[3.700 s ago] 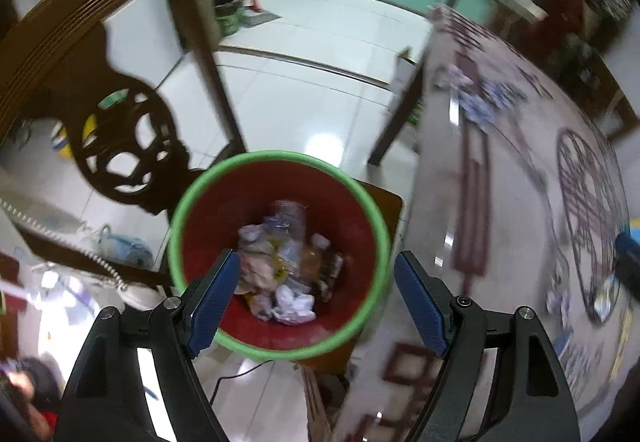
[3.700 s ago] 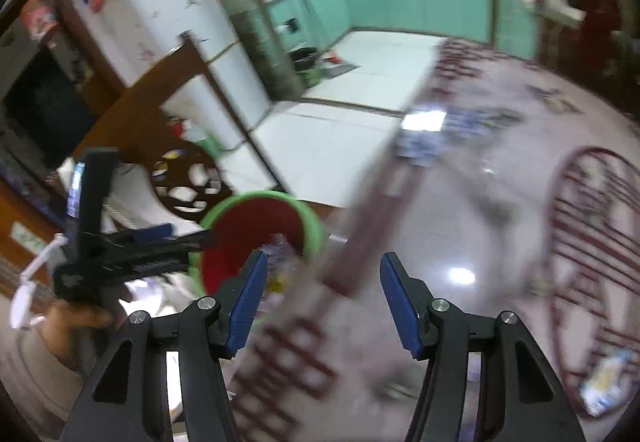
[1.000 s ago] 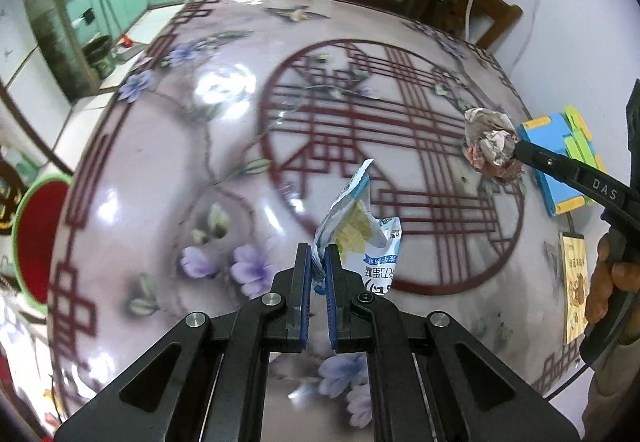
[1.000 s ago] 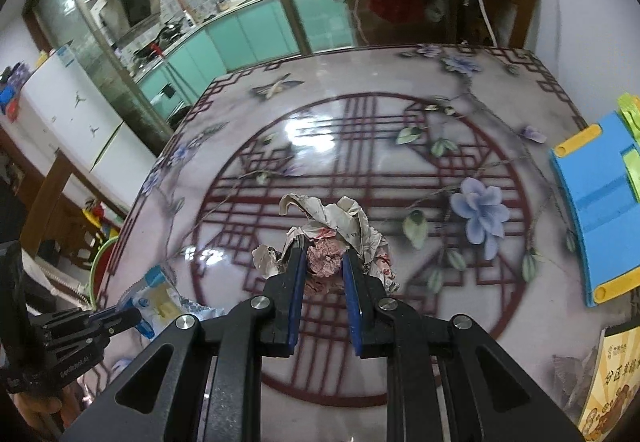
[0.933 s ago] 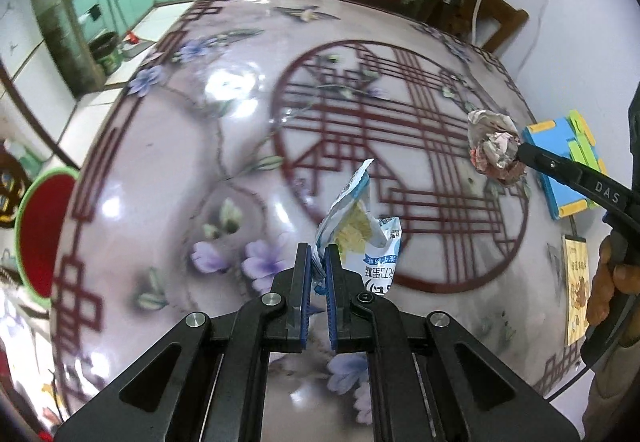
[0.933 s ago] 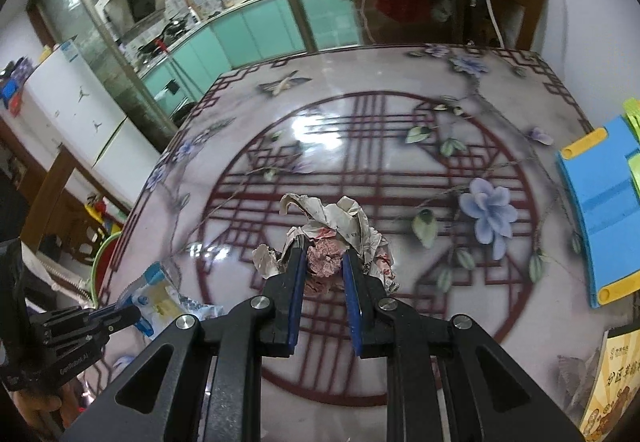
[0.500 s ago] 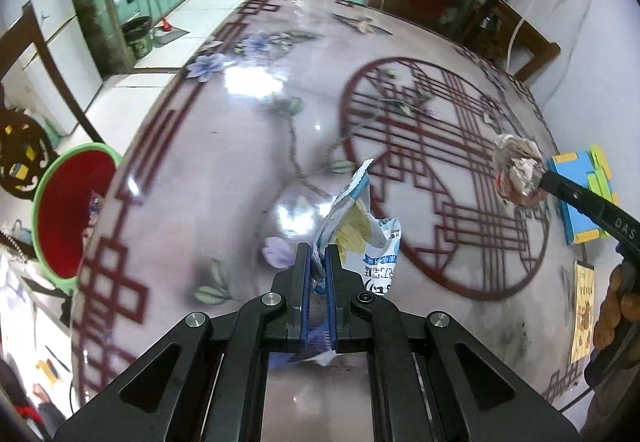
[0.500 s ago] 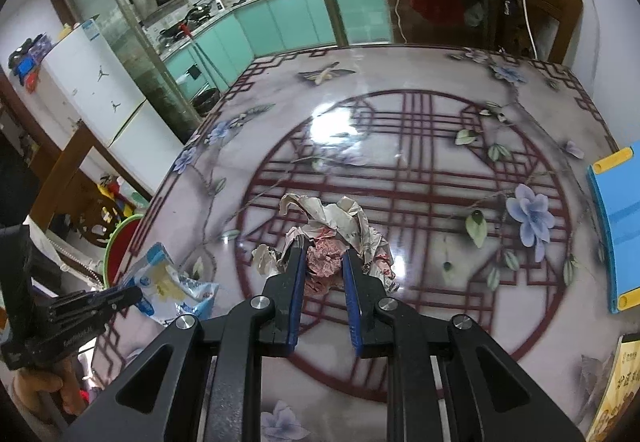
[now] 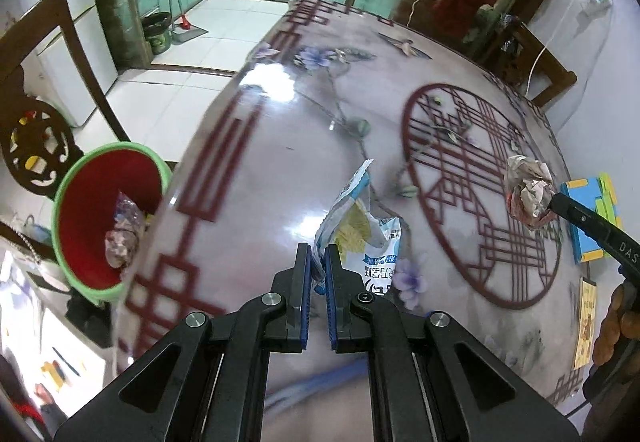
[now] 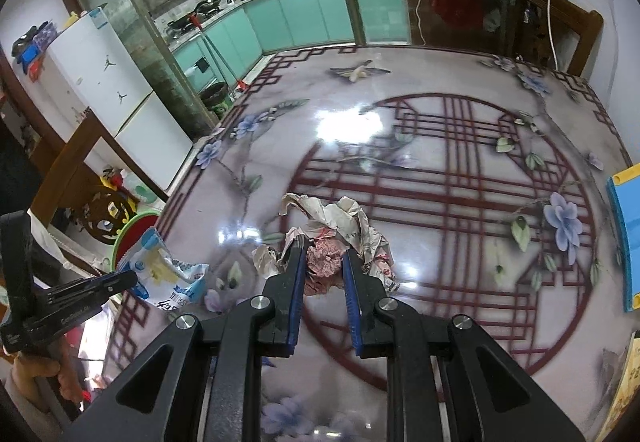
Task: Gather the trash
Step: 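Carry the floral paper and snack bag toward the red bucket, then open the right tool over the bucket while the left tool releases the snack bag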
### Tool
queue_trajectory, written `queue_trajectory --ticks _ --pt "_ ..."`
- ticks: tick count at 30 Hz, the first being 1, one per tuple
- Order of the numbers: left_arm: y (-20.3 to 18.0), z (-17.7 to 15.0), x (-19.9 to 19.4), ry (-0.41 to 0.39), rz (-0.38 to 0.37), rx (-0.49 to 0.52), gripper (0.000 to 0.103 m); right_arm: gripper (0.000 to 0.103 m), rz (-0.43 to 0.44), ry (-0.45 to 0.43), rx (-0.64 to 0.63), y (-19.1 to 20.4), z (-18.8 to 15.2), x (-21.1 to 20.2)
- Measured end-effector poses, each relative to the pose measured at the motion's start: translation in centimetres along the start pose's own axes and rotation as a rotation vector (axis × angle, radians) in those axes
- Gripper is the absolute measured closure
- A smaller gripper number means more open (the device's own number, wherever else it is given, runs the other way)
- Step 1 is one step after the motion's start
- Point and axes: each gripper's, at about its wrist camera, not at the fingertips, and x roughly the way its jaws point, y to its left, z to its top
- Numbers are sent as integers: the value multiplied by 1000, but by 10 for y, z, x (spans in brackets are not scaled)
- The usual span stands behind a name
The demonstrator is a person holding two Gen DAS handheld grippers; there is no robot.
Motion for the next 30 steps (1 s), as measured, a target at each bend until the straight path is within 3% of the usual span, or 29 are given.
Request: queue_trajectory --ticks 19,30 --pt "94 26 1 13 -18 3 97 86 5 18 -17 113 3 37" --pt "149 39 5 10 15 -45 97 86 43 39 -64 173 12 59"
